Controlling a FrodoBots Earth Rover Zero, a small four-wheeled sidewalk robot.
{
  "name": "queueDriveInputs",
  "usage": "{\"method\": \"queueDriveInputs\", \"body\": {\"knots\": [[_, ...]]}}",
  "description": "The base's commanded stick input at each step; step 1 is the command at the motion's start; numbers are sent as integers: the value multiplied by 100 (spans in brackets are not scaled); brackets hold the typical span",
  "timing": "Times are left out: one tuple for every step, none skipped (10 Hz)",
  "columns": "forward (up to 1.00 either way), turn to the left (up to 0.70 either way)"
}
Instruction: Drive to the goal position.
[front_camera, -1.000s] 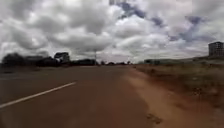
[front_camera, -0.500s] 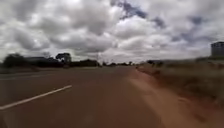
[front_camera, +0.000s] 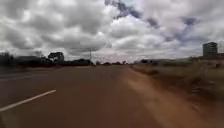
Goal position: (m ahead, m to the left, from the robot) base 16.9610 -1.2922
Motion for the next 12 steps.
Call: {"method": "queueDriveInputs", "body": {"knots": [[85,0],[85,-2],[85,-7],[85,-21],[85,-34],[85,-34],[85,-34],[85,-34],[85,-34],[85,-29],[85,-3],[85,0]]}}
